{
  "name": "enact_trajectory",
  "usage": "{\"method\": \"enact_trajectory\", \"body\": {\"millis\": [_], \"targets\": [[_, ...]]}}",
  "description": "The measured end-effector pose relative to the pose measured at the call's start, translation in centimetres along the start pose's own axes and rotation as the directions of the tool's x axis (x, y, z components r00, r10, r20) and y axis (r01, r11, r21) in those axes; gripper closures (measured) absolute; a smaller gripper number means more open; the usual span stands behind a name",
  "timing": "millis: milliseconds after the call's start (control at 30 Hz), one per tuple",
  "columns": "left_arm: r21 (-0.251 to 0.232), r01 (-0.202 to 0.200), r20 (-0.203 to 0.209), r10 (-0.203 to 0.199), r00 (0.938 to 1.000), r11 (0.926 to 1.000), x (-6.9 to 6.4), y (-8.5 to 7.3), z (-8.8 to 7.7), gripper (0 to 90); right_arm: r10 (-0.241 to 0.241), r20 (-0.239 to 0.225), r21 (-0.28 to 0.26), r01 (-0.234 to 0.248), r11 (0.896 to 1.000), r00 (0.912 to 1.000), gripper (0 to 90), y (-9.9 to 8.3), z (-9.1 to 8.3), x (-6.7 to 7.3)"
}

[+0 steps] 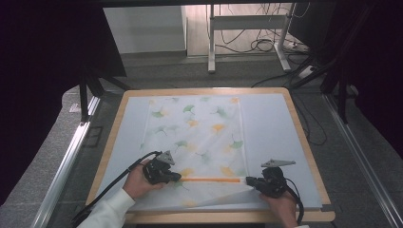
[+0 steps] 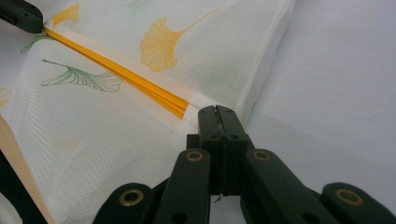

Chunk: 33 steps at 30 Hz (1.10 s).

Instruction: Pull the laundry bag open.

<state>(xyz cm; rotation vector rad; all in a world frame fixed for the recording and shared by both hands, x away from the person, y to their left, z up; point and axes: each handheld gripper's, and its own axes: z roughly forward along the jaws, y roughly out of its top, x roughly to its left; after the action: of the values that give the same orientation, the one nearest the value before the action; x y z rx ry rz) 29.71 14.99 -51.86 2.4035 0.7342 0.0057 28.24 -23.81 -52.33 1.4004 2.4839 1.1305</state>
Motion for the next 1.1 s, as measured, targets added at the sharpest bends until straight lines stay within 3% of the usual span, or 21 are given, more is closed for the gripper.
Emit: {"method": "enact_trajectory", "body": {"millis": [433,1100], "targets": [[-0.006,0.001,-0.005,-0.001,1.0000,1.0000,0.2,-0.6,-0.4,90.0,-0.003,-0.002,0.005,0.003,1.000,1.0000,89.5,0.0,0.0,-0.1],[-0.003,0.036,-0.027,-0.036,0.9990,0.9994,1.3,-2.9,-2.1,90.0,-0.004,-0.005,0.002,0.004,1.000,1.0000,89.5,0.0,0.0,-0.1]]}}
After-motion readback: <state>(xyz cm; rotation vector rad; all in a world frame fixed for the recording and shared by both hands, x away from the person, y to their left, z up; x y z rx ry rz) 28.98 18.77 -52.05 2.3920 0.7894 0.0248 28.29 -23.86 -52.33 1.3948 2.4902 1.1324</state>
